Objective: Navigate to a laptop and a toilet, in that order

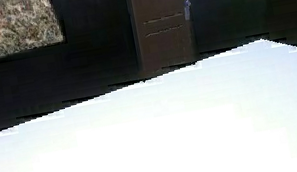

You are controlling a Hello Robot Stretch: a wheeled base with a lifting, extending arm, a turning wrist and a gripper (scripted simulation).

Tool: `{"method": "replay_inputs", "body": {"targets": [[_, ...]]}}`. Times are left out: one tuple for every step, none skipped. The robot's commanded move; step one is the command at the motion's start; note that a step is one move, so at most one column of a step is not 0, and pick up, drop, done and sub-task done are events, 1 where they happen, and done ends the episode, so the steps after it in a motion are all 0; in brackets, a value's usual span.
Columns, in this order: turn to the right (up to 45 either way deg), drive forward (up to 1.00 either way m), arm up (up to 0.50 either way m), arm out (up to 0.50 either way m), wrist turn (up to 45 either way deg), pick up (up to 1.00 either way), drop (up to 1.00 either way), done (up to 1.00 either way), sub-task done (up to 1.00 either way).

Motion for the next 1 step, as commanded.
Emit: {"method": "replay_inputs", "body": {"targets": [[0.0,0.30,0.00,0.00,0.0,0.00,0.00,0.00,0.00]]}}
